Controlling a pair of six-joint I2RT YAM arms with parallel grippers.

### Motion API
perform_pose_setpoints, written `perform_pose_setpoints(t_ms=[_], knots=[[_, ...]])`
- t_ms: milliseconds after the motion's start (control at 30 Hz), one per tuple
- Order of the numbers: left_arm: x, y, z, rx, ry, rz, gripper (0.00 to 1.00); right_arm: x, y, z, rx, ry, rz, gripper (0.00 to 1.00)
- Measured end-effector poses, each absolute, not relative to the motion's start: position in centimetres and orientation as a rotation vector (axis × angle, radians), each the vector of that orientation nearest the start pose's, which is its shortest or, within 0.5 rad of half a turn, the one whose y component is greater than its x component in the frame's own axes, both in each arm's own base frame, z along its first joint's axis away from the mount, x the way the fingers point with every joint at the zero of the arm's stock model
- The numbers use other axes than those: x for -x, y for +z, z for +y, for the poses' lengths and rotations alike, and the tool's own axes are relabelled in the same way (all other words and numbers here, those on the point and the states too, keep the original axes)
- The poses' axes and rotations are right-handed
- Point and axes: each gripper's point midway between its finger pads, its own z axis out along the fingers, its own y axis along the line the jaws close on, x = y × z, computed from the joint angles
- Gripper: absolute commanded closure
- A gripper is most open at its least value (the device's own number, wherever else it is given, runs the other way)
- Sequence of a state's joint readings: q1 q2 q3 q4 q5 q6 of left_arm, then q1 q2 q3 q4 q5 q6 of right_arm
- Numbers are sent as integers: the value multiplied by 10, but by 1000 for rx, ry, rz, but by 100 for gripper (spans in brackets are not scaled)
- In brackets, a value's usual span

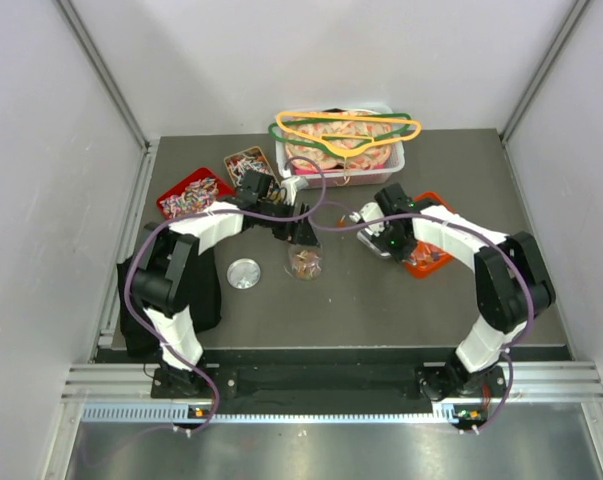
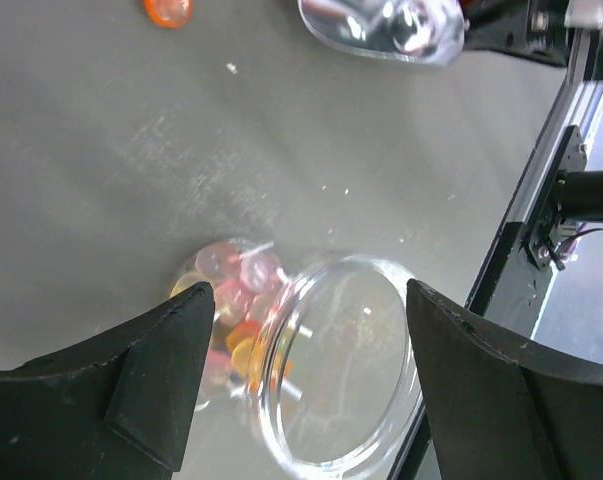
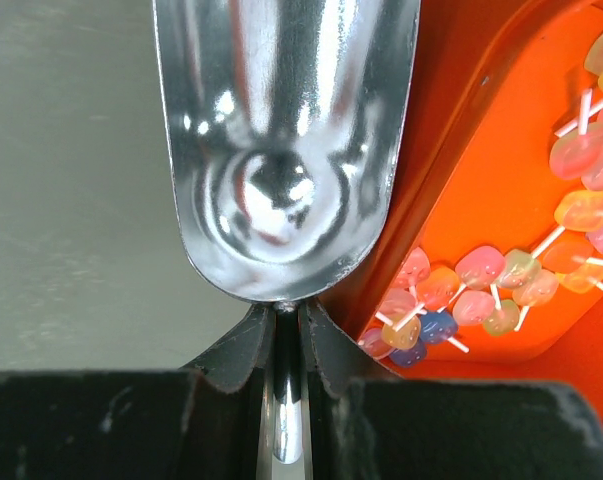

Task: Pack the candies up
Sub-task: Move the packing bottle to the center of the board.

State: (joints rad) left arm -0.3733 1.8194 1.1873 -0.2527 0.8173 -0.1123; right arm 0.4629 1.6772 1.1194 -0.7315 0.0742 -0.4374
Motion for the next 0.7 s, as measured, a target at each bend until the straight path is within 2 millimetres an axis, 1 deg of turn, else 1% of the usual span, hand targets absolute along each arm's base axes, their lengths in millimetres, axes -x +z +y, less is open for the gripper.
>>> perform_pose_setpoints(t_ms=[133,267,367,433,533,700], knots=[[-330,97,-286,-703,-1234,2336,18,-309,50,100,1196,-130,2586,100],[-329,100,-305,-742,-1246,2323,19,-316,50,83,1169,-171,2597,100],[-332,105,-318,-757,-1255,2307,18,-320,52,74,1149,-192,2605,100],[-338,111,-324,-759,-1256,2291,18,-325,54,69,1131,-206,2605,100],[-351,123,-329,-752,-1242,2257,17,-334,57,62,1102,-216,2601,100],[-382,157,-327,-723,-1205,2166,17,-344,62,55,1075,-240,2588,100]])
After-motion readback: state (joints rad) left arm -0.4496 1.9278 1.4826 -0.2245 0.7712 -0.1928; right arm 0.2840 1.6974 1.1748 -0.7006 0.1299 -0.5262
